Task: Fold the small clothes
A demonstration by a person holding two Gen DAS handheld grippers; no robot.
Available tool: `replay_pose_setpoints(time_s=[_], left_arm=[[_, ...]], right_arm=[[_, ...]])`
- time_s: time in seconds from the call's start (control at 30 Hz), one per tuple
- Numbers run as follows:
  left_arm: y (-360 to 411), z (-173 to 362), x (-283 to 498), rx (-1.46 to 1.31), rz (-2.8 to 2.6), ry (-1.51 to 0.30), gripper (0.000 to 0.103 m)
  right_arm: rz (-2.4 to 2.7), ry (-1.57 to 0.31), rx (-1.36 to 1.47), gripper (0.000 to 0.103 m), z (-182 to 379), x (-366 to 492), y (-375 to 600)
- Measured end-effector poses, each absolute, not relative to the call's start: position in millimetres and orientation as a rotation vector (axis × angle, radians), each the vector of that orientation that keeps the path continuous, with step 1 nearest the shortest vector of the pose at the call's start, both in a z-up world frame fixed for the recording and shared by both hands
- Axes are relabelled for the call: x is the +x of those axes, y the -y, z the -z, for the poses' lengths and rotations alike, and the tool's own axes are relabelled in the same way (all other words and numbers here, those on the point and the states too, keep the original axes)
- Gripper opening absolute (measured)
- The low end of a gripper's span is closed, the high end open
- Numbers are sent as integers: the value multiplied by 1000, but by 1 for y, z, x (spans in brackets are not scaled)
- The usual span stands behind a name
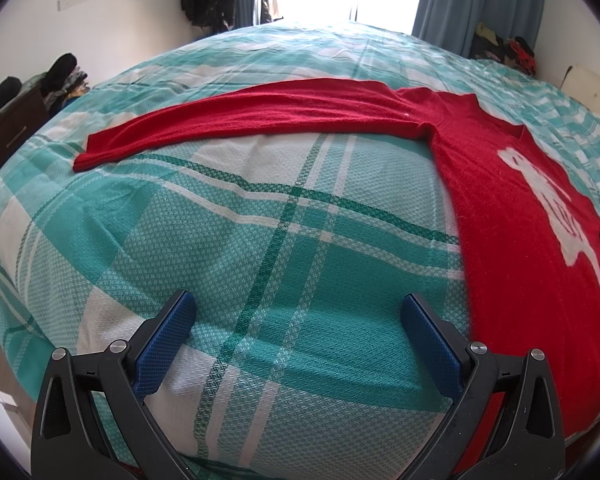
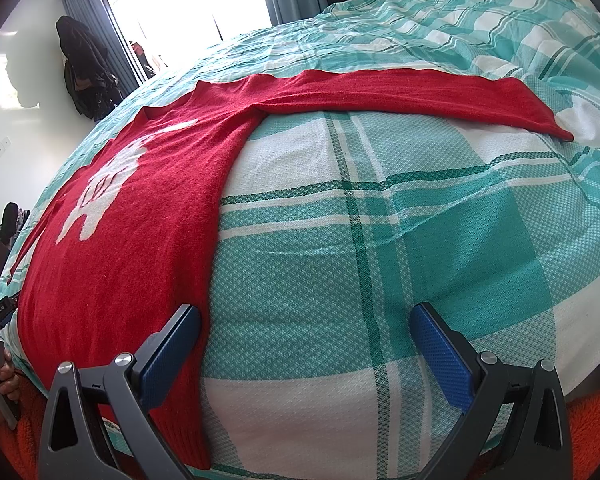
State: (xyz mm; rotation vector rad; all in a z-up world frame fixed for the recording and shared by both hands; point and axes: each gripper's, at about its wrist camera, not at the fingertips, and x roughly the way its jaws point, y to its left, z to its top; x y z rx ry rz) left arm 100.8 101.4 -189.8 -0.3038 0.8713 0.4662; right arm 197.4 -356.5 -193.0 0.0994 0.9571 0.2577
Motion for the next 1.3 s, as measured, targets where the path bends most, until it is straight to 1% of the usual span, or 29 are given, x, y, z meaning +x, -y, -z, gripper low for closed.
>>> replay_pose_setpoints(time_s=[0.17,0.27,0.37,0.47,0.5,0.57,0.63,0.67,0.7,0.8,0.83,0.97,1.0,1.03,1.07,1.1,1.17,1.23,1.3], left_arm=[[-101,190,101,-302,-467,-872,102],[-102,190,101,-297,-468,-872,102],[-103,191,101,-293,-469,-873,102],[-102,191,102,-290,-473,-875,102],[-102,191,103,-288,-475,-875,102],[-102,192,103,-285,-478,-876,102],[-102,191,103,-283,-477,-877,102],[-102,191,103,-282,-476,-877,102],[-102,191,103,-281,-476,-877,102],[-101,191,104,-276,-478,-878,102],[-100,191,104,-275,-479,-878,102],[-99,191,104,-273,-480,-878,102],[-100,191,104,-273,-480,-878,102],[-100,191,104,-273,-480,-878,102],[-100,191,104,-273,-480,-878,102],[-99,191,104,-274,-480,-877,102],[-100,191,103,-277,-480,-875,102],[-100,192,103,-278,-480,-874,102],[-101,192,103,-279,-478,-872,102]], right_arm=[[-276,-956,196,102,181,199,369],[-279,-909,380,102,166,205,398],[-254,-820,534,102,147,227,438],[-198,-736,741,100,137,259,489],[-181,-726,816,98,138,271,505],[-143,-740,944,92,151,293,531],[-93,-785,1026,78,168,310,549],[-70,-799,1065,74,176,316,556],[-46,-794,1104,68,182,320,563],[2,-767,1173,62,191,331,575],[28,-768,1181,57,193,333,578],[102,-759,1198,52,197,343,584],[115,-764,1192,49,197,346,585],[126,-774,1180,42,197,349,586],[135,-790,1158,37,195,352,587],[153,-813,1117,25,191,356,587],[177,-831,1016,12,177,362,584],[151,-794,943,7,154,367,577],[65,-755,883,6,122,375,561]])
